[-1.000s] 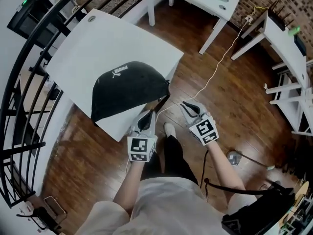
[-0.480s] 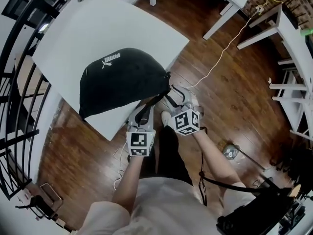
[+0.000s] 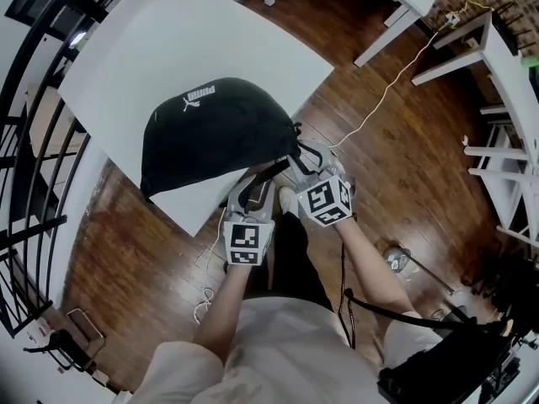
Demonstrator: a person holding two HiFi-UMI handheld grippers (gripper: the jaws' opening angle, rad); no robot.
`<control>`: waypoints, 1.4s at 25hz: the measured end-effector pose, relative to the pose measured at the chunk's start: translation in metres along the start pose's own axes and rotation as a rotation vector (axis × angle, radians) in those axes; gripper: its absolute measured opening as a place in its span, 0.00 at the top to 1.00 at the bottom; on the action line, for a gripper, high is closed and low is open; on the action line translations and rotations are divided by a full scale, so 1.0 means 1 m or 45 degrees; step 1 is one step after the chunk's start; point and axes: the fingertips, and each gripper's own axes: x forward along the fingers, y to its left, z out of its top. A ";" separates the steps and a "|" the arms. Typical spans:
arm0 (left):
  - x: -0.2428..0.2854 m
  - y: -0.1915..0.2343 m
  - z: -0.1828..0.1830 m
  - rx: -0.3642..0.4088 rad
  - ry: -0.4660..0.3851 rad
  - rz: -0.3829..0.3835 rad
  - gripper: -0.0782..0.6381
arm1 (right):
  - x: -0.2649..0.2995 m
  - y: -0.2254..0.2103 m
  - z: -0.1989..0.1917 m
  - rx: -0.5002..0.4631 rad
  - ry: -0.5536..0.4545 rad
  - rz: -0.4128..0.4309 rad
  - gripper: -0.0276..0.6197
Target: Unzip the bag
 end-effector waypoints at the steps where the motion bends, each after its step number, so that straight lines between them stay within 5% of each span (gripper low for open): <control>1: -0.001 -0.001 0.007 -0.010 -0.018 0.000 0.70 | -0.004 0.001 0.006 0.038 0.014 0.035 0.81; 7: -0.008 0.005 0.045 -0.029 -0.088 0.020 0.69 | -0.026 0.008 0.043 0.393 0.110 0.251 0.85; 12: -0.023 0.002 0.066 -0.041 -0.151 0.003 0.68 | -0.040 0.007 0.065 0.528 0.188 0.310 0.87; 22: -0.033 0.001 0.079 -0.124 -0.148 0.047 0.66 | -0.051 0.005 0.093 0.701 0.237 0.293 0.87; 35: -0.030 0.004 0.099 -0.241 -0.192 0.053 0.85 | -0.054 0.000 0.105 0.899 0.187 0.242 0.87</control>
